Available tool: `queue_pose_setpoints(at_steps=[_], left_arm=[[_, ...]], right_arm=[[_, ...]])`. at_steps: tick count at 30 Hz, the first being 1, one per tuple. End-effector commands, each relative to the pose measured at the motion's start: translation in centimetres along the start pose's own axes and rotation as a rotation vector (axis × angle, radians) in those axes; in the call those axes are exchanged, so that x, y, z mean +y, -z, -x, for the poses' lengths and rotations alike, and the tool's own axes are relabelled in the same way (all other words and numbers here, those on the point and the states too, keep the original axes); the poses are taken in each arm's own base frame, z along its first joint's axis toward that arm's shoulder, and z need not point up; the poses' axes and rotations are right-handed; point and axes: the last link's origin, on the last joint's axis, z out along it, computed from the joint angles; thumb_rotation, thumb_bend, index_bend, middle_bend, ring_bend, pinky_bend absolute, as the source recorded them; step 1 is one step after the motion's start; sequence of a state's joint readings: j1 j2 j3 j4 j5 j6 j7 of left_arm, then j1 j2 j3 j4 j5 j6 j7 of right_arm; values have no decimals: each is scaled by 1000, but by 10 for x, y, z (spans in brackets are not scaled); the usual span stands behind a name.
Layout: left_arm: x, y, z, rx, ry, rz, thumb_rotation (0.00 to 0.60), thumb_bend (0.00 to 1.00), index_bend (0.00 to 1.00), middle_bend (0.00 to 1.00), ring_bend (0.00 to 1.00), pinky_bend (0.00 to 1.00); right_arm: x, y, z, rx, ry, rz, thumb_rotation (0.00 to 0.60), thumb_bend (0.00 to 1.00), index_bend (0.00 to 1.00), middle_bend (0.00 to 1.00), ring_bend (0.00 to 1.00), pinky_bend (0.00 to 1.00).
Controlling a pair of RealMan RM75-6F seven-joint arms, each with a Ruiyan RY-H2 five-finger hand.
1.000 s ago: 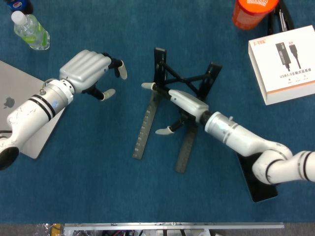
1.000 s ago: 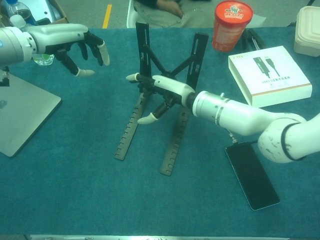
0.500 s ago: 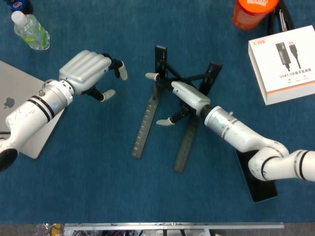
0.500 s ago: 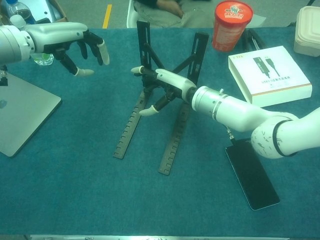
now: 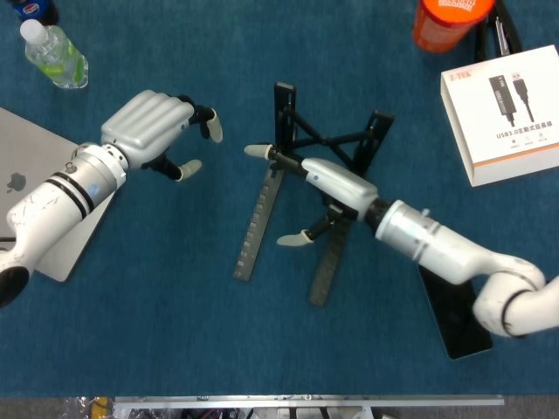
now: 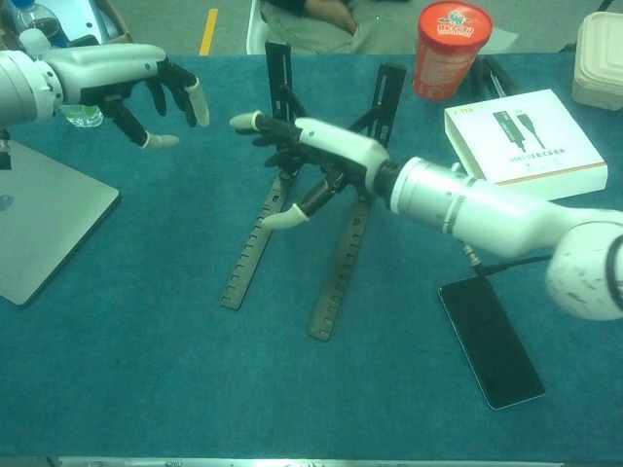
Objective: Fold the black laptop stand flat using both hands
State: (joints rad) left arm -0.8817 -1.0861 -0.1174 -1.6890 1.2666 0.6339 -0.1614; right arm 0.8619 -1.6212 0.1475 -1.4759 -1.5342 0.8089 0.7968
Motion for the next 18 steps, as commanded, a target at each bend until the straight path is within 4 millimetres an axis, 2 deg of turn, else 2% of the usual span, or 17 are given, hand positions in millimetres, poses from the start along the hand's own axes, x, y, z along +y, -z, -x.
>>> queue_pose_setpoints(at_steps=[1, 10, 18], left_arm=[[-1, 2, 0, 2, 1, -5, 600, 329, 355, 373, 273, 337], [-16, 3, -5, 42, 6, -55, 600, 329, 354, 363, 264, 333], [-21, 5, -1, 59, 27, -68, 600, 329, 350, 358, 243, 311]], right_arm=[[-11, 16, -9, 19, 0, -48, 600, 96, 0, 35, 0, 137], [-36, 55, -28, 71, 14, -133, 600, 97, 0, 35, 0, 137], [-45, 78, -49, 149, 71, -148, 600, 96, 0, 35, 0, 137]])
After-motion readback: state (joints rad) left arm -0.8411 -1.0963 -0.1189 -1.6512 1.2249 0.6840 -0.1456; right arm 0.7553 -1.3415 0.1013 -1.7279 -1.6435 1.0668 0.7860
